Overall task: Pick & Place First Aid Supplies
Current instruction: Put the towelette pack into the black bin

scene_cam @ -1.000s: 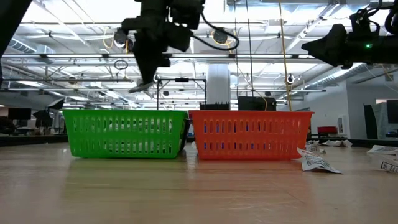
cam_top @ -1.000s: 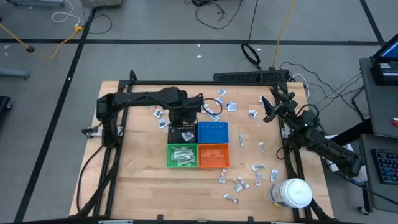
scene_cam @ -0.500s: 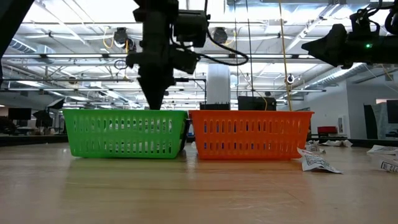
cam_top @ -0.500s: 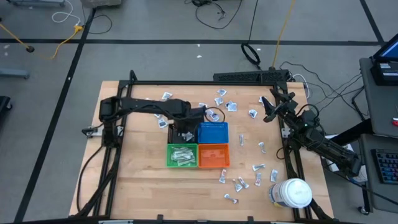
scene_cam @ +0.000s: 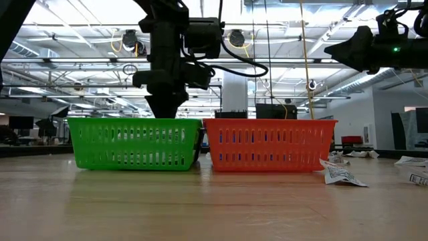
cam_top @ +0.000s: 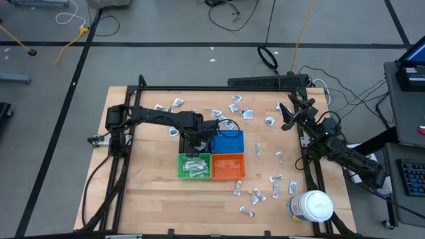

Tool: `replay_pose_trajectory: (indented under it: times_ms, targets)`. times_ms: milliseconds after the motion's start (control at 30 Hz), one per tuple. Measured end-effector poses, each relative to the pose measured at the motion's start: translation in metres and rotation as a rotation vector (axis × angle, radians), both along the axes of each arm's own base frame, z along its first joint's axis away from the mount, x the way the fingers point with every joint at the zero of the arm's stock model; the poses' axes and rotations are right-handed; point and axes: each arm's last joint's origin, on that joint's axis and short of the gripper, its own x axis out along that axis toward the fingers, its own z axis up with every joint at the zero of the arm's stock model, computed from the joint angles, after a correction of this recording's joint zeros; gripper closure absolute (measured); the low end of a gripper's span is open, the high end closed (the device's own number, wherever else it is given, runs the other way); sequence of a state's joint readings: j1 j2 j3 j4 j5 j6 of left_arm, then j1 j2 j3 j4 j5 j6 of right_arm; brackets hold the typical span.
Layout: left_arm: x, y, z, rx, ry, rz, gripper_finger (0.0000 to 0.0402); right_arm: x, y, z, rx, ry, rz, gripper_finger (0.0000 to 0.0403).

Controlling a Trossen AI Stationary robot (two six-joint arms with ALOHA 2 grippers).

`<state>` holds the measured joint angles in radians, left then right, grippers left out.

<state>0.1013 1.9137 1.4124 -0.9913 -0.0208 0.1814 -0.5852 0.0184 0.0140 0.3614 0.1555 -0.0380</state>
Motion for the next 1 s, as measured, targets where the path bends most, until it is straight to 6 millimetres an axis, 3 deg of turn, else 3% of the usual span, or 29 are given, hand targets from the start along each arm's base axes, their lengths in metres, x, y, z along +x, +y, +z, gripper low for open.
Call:
replay_pose_trajectory:
  times_ms: [267,433,700,867,1000]
  targets:
    - [-0.005,0.005,0.006,0.009,0.063,0.005,0.0226,0.0,0.0,0.0,0.0,0.0,0.0,0.014]
    - [-0.007,0.013,0.023,0.004,0.104,0.005,0.0179,0.0,0.0,0.0,0.0,0.0,0.0,0.014]
    - [-0.003,0.019,0.045,-0.002,0.083,-0.028,0.0158,0.0,0.0,0.0,0.0,0.0,0.0,0.014]
    - [-0.007,0.021,0.04,-0.047,0.102,-0.071,0.0162,0.0,0.0,0.0,0.0,0.0,0.0,0.014]
    - [-0.022,0.034,0.042,-0.051,0.106,-0.057,0.0162,0.0,0.0,0.0,0.0,0.0,0.0,0.014]
